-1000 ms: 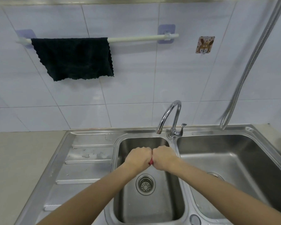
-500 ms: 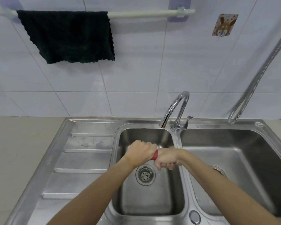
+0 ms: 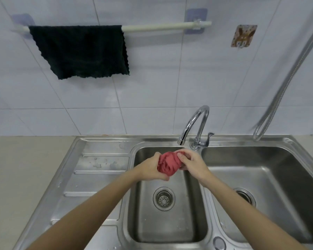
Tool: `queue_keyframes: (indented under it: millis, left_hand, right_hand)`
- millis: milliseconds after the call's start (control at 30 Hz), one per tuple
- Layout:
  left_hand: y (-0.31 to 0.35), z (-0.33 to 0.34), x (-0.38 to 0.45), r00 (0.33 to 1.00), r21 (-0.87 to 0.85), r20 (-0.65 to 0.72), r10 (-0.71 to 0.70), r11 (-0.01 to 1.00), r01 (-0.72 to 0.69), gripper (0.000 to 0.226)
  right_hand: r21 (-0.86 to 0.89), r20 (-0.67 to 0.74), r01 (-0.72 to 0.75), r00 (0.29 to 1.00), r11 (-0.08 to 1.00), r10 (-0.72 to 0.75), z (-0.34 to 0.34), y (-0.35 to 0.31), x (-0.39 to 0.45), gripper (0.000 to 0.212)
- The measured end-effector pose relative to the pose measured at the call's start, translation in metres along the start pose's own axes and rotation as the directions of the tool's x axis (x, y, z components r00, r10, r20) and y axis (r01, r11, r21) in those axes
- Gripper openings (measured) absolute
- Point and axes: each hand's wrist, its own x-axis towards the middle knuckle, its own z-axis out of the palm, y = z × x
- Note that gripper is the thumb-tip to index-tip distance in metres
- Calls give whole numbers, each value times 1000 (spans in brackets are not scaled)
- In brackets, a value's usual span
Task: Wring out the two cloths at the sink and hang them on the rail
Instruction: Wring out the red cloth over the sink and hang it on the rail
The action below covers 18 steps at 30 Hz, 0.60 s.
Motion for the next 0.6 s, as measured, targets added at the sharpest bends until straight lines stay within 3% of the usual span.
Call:
queue_keyframes:
  millis: [100,233,367,500,600]
  left_hand:
    - [2,-1,-14,999,-186,-30,32,982,-37,64]
    - [8,-6,-23,975,-201,-180,131,965,-167,40]
    - [26,-11,-30,935,-271,-320,153,931,-245,24]
    - [50,-24,-38,891,-331,-419,177,884,-331,22]
    - [62,-44,-49,850,-295,-485,204,878,-378,27]
  right_hand:
    - [-1,3,81,997,997,-81,-5,-14,-5,17]
    - [-223,75,275,961,935,-265,-8,-39,-9,16]
    - [-279,98,382,924,881,-370,-8,-75,-16,14]
    - [-288,-29,450,878,845,-478,-13,-111,-19,15]
    - [-240,-149,441,864,865,-481,-25,-127,-18,20]
